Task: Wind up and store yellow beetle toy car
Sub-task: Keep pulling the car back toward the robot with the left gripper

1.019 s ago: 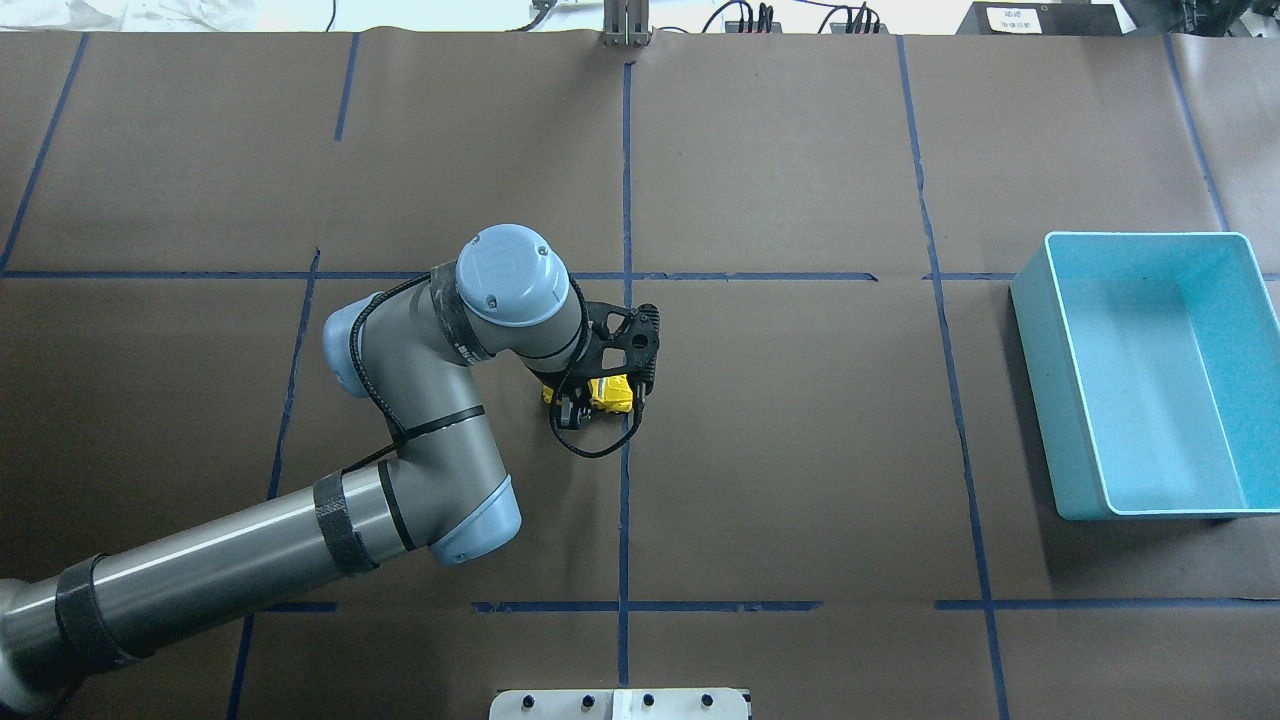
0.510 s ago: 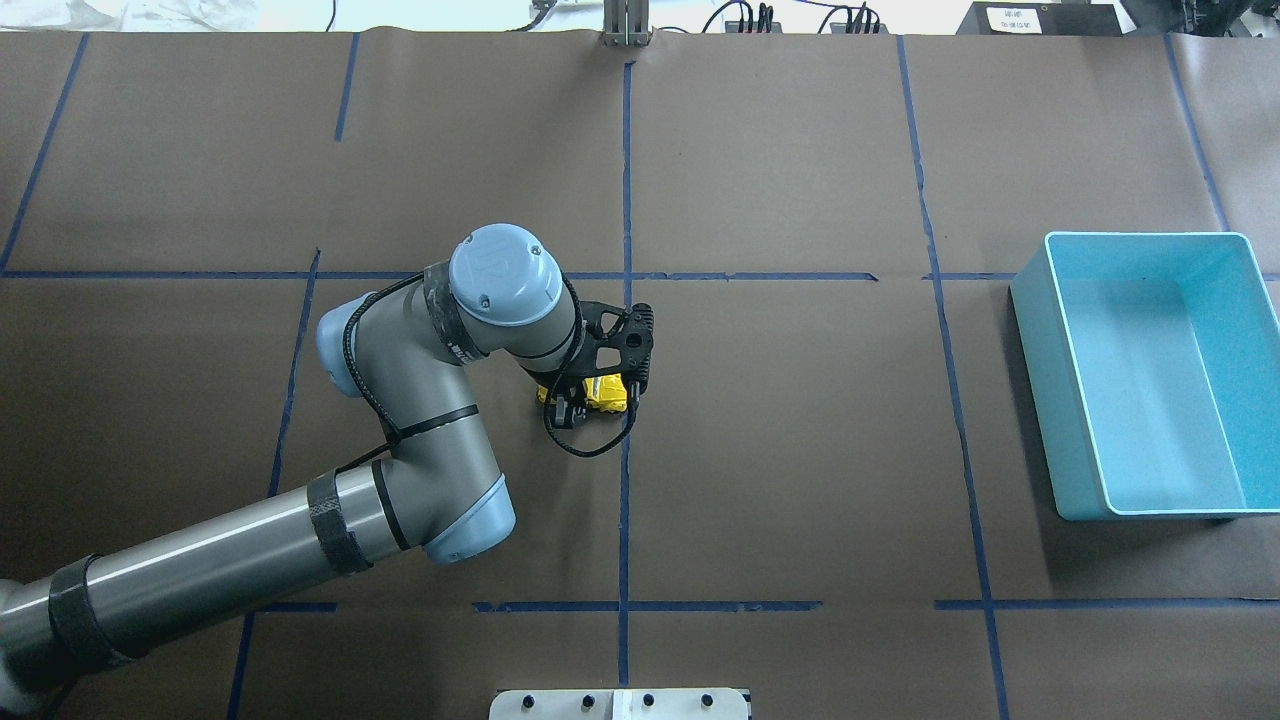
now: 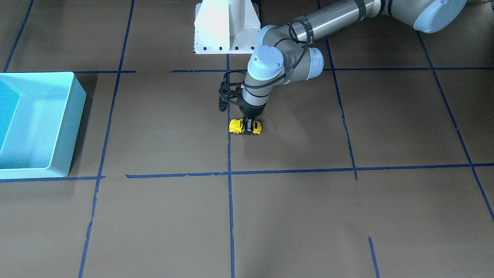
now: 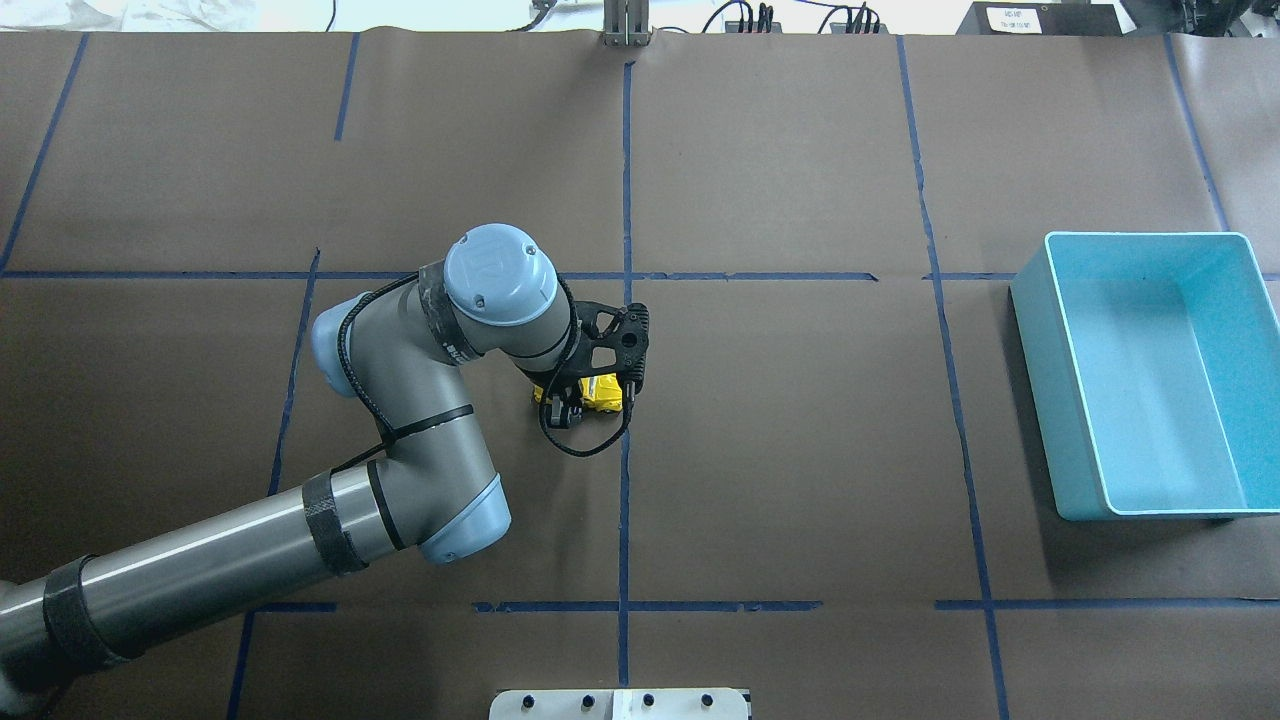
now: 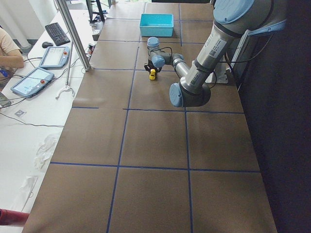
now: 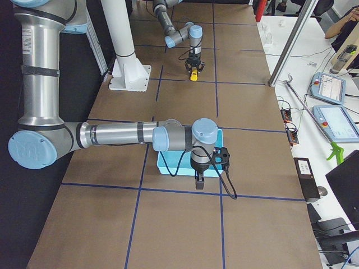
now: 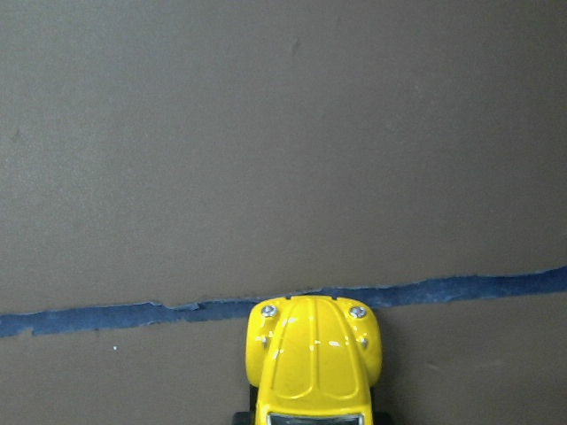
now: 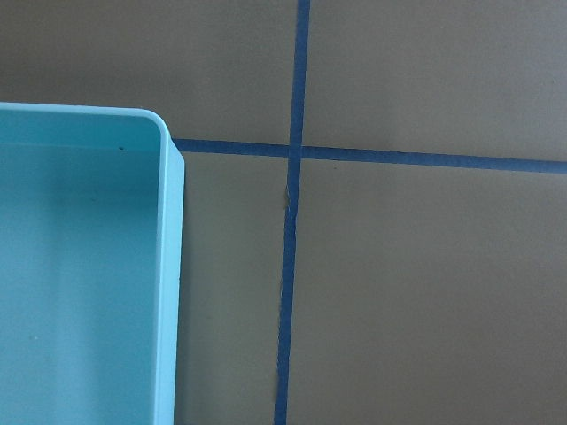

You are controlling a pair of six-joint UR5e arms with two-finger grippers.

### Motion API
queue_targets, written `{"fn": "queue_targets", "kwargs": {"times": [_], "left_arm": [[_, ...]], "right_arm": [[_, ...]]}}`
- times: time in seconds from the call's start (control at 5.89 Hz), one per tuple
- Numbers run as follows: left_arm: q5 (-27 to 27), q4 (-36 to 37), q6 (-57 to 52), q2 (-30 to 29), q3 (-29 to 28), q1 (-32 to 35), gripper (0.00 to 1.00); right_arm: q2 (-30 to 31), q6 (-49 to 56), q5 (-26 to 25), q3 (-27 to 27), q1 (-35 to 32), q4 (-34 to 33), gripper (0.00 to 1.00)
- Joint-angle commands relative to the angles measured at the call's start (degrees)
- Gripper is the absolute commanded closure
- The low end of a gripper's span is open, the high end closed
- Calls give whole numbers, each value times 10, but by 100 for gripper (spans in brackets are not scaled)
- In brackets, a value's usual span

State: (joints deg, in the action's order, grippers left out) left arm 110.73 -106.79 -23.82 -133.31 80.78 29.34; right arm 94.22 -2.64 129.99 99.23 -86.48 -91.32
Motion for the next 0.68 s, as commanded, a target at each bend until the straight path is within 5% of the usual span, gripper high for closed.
{"fn": "queue_targets", "kwargs": {"times": [0.0,0.51], "left_arm": [[0,0,-3,8,8,1,64],[0,0,-3,23,21,3,64]], "right_arm": [[0,0,0,0,0,0,0],[0,0,0,0,0,0,0]]}}
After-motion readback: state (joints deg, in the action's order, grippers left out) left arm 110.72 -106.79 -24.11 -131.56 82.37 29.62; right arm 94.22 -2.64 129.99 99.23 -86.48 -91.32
